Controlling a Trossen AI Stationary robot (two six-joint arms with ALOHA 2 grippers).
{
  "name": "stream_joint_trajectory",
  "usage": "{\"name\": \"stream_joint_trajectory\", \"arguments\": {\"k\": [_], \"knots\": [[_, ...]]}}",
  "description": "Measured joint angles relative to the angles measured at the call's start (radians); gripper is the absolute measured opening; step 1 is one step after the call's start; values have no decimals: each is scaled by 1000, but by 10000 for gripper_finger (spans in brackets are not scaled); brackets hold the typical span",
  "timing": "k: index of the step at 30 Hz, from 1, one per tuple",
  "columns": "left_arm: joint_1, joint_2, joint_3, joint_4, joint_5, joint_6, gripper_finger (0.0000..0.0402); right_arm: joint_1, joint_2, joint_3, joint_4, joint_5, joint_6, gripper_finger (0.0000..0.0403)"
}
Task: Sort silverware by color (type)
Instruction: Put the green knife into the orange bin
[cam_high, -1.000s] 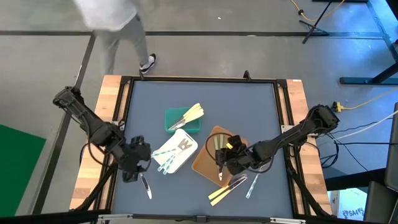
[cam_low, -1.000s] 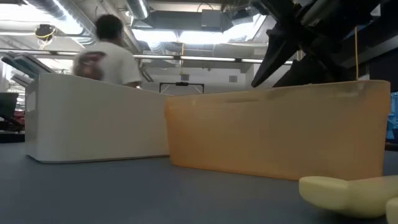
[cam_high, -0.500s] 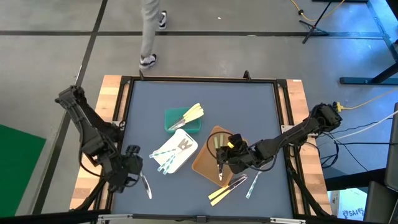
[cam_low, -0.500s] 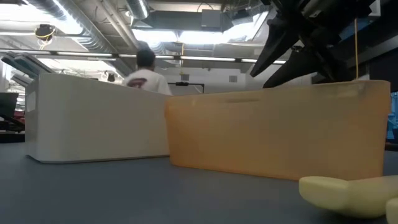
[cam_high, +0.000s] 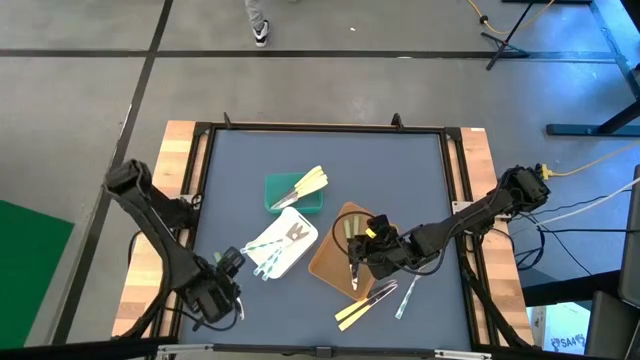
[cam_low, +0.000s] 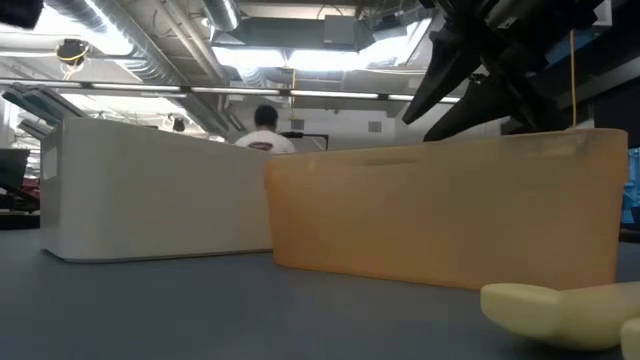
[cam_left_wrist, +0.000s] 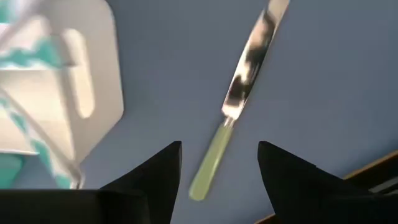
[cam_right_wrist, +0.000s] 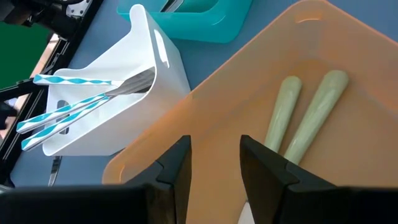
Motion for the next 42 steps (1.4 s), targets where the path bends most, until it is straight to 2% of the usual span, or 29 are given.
{"name": "stream_joint_trajectory", "arguments": {"k": [5, 13, 29, 42], "knots": [[1, 105, 0, -9, 6, 91, 206, 0, 0, 0, 1, 0, -23, 121], [1, 199, -1, -9, 29, 94, 206, 0, 0, 0, 2, -6, -23, 121], [1, 212, -145, 114, 30, 94, 206, 0, 0, 0, 2, -31, -50, 121], [1, 208, -152, 148, 54, 92, 206, 0, 0, 0, 2, -31, -50, 121]]}}
